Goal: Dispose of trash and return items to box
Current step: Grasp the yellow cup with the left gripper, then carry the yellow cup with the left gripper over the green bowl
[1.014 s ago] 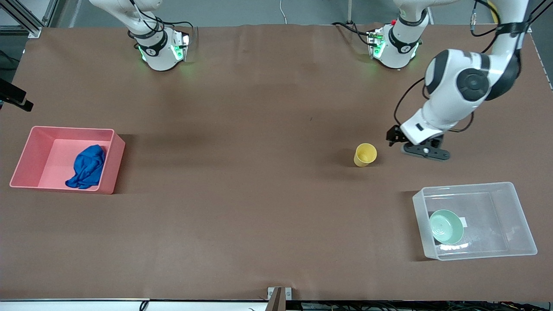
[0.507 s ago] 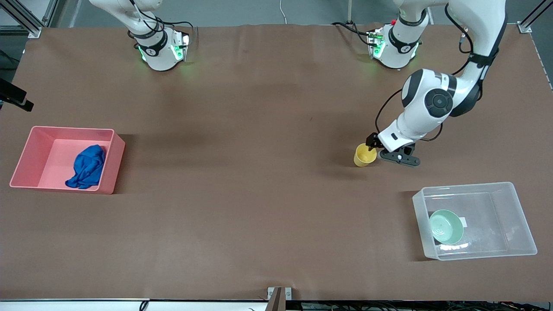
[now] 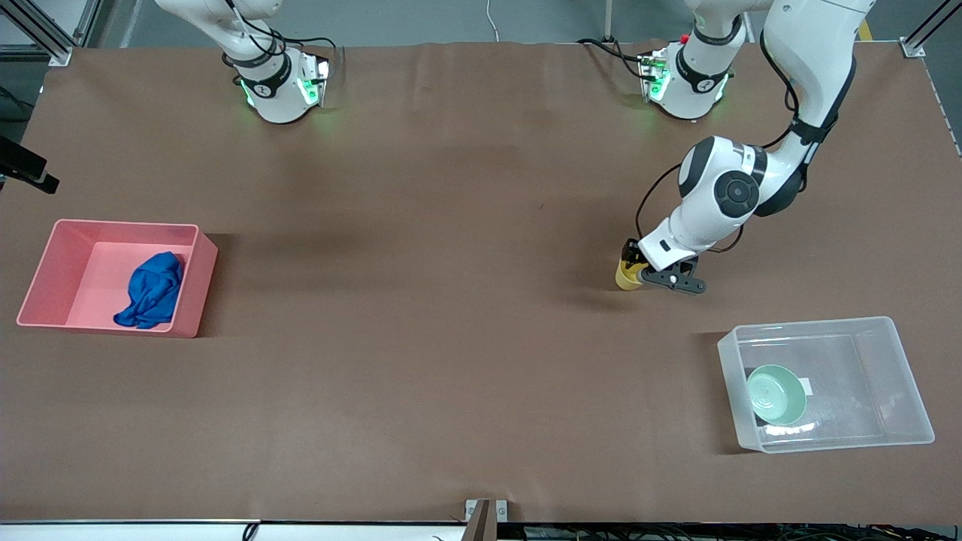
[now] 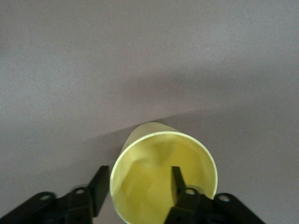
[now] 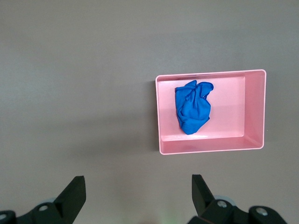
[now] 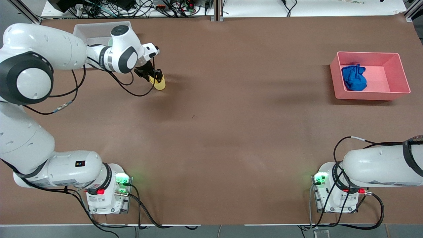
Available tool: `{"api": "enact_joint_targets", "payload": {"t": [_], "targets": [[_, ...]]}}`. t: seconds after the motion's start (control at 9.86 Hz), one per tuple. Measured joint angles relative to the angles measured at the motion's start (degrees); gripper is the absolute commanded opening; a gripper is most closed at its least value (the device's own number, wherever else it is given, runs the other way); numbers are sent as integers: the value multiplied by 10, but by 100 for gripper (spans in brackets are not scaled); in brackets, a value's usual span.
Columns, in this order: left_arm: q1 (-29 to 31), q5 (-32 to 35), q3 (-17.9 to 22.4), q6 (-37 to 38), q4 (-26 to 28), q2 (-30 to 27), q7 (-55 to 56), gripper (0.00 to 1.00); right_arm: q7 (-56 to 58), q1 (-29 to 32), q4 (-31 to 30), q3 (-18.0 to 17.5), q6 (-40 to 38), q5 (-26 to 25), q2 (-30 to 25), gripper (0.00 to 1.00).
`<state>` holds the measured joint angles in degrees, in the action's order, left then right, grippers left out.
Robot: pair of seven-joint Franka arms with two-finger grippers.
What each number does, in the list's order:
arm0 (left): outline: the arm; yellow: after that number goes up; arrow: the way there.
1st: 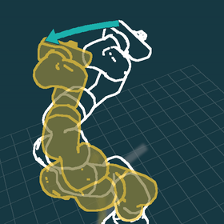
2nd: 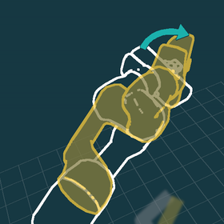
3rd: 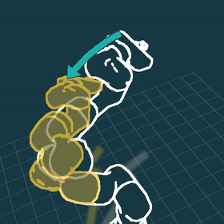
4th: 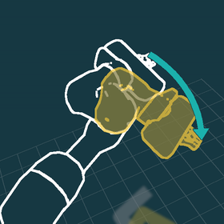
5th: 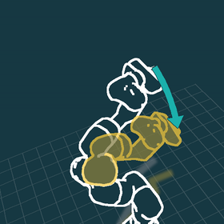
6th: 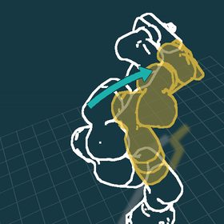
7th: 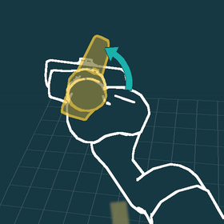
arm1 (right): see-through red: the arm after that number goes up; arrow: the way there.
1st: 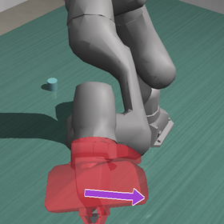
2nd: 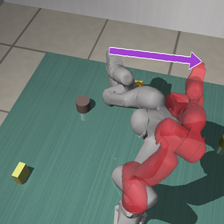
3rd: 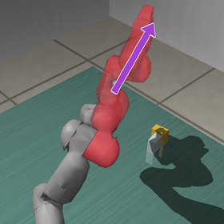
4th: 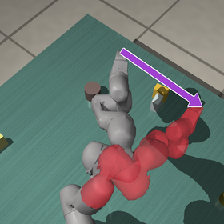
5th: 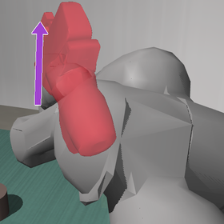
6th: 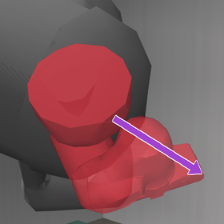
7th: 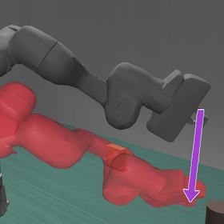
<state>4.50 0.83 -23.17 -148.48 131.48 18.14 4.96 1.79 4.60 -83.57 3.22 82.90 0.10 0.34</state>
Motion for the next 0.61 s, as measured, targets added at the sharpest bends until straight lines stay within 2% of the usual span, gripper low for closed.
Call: {"api": "enact_joint_targets", "payload": {"t": [0.1,0.61], "targets": [[0,1,0,-1,0,2,0,1,0,0,0,0,0,0,0,100],[5,29,1,-3,-7,2,0,0,0,0,0,-1,-5,0,0,100]]}}
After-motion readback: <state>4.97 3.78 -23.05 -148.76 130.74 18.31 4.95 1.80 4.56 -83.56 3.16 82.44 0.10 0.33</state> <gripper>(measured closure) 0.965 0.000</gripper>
